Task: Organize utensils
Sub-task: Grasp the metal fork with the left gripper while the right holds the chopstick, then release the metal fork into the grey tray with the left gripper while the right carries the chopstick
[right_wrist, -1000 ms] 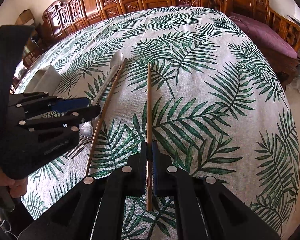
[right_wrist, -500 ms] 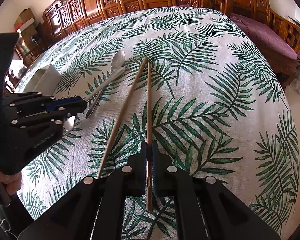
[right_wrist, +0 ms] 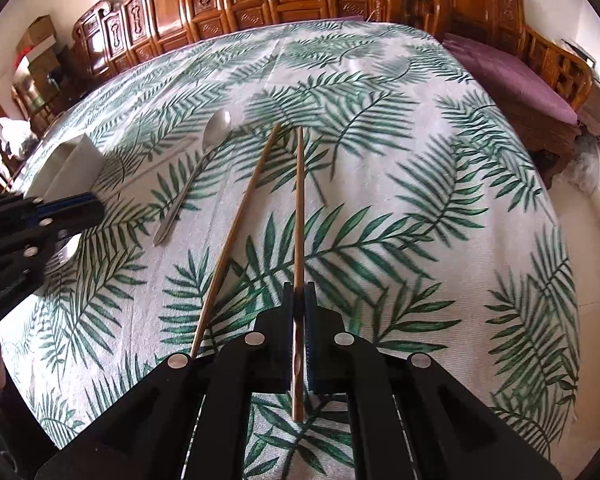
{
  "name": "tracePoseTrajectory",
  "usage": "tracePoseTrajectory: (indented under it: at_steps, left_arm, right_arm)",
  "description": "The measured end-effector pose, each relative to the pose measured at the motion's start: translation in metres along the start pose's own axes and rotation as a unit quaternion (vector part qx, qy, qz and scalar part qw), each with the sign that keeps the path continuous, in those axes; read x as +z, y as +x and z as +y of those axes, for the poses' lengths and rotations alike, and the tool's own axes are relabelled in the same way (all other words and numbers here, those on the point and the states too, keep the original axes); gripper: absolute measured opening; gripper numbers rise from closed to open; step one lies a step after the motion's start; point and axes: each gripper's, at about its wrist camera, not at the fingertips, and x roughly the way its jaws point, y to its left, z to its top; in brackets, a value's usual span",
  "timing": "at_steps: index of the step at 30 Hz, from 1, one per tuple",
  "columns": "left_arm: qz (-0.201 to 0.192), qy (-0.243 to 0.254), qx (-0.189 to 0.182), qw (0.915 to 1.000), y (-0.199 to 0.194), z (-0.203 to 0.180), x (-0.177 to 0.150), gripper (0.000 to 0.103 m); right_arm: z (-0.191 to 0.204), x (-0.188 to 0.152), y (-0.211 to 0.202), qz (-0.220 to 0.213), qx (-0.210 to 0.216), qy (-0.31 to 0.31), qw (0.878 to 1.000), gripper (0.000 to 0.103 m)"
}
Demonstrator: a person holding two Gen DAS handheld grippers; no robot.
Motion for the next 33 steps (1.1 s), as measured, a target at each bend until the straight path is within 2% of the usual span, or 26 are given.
tracePoseTrajectory:
  at_steps: [8, 19, 25, 33]
  left_arm:
    - [-0.023, -0.014, 0.0, 0.9996, -0.028, 0.028, -0.004, 0.006]
    - [-0.04, -0.04, 0.023, 0.9981, -0.061, 0.09, -0.024, 0.006]
    - [-0.04, -0.051, 0.036, 0.9973, -0.073, 0.122, -0.042, 0.006]
    - [-0.027, -0.076, 0.052, 0.9954, -0.07, 0.161, -0.061, 0.006]
  right_arm:
    - [0.01, 0.012, -0.022, -0.027, 0.01, -0.002, 1.0, 0.006]
    - [0.056, 0.018, -0.043, -0.045, 0.026, -0.042, 0.998, 0.006]
    - [0.079, 0.017, -0.051, -0.049, 0.037, -0.062, 0.996, 0.006]
    - [0.117, 0.014, -0.061, -0.053, 0.067, -0.092, 0.992, 0.006]
